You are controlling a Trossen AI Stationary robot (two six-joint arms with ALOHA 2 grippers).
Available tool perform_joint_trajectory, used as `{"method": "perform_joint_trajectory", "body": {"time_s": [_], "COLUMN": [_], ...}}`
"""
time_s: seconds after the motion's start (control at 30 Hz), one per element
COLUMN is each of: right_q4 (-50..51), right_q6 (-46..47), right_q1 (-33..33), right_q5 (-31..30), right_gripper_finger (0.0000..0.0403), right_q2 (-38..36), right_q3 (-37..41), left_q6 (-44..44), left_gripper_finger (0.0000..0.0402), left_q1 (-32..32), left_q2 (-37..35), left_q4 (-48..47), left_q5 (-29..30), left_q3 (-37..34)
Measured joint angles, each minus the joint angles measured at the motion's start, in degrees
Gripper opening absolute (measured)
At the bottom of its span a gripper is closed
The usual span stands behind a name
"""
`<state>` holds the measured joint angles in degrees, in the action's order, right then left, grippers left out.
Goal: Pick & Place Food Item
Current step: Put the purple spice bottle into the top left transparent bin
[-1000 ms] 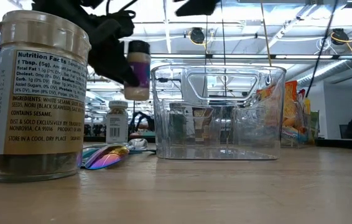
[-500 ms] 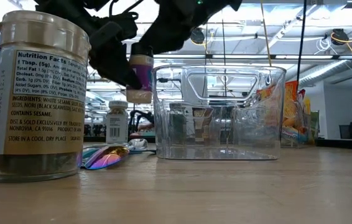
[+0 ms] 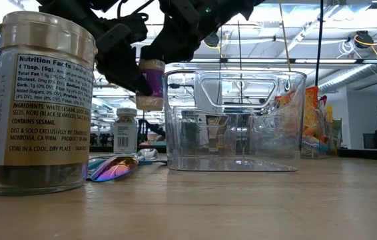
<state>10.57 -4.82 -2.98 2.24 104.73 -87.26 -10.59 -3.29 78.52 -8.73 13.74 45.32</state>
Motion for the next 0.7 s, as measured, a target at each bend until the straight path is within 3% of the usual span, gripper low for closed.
{"method": "perform_joint_trajectory", "body": {"time_s": [0.13, 0.3, 0.53, 0.7], "right_q4": [-0.04, 0.67, 7.76, 9.97], "right_q6": [0.0, 0.11, 2.16, 1.89], "right_q1": [-0.05, -0.41, -2.66, -3.77], "right_q5": [1.99, 2.57, 1.92, -5.92], "right_gripper_finger": [0.0192, 0.0192, 0.0192, 0.0192], "right_q2": [0.0, -0.56, -4.38, -8.64], "right_q3": [0.02, 0.02, 0.2, 0.17], "left_q6": [-1.4, -2.52, 1.58, 1.16], "left_gripper_finger": [0.0161, 0.0233, 0.0311, 0.0338], "left_q1": [-0.04, -0.07, 0.06, 0.33], "left_q2": [0.0, -0.56, -7.4, -12.9], "left_q4": [0.11, -0.02, -0.61, -0.99], "left_q5": [-0.19, -0.53, -0.2, 1.56], "left_q3": [0.0, -0.02, -0.04, 0.04]}}
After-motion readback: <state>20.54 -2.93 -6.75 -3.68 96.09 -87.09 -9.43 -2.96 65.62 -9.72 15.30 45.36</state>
